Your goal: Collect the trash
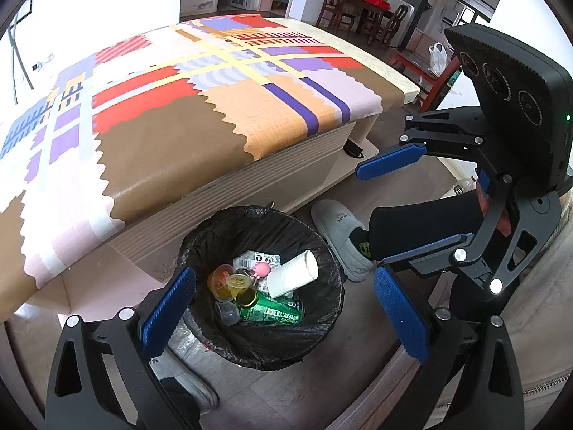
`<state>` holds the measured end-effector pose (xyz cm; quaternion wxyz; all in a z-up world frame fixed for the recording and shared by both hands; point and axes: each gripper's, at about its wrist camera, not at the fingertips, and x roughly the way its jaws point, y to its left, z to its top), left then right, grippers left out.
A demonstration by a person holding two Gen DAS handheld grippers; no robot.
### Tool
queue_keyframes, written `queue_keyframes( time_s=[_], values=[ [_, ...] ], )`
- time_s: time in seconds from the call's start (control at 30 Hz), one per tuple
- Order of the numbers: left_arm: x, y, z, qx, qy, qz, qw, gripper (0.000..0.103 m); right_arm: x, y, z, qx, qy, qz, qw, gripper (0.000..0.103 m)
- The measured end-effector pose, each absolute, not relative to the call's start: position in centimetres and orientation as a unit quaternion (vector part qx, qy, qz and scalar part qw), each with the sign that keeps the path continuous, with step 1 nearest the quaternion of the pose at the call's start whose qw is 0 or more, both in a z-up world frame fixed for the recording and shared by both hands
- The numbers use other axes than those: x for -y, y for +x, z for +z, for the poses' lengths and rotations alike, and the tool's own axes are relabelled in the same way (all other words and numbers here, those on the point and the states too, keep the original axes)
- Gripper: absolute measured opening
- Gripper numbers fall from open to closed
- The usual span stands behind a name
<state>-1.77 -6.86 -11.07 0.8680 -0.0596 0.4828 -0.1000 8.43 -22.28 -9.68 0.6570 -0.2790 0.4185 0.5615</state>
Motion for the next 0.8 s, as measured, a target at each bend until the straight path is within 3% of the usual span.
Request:
queue_keyframes(
  time_s=[0.8],
  values=[
    [6.87, -1.55, -11.09, -0.484, -0.063, -0.103, 0.867, 0.1, 22.26, 8.36, -9.82, -0.421, -0.282, 0.563, 0.654, 0.077]
  ],
)
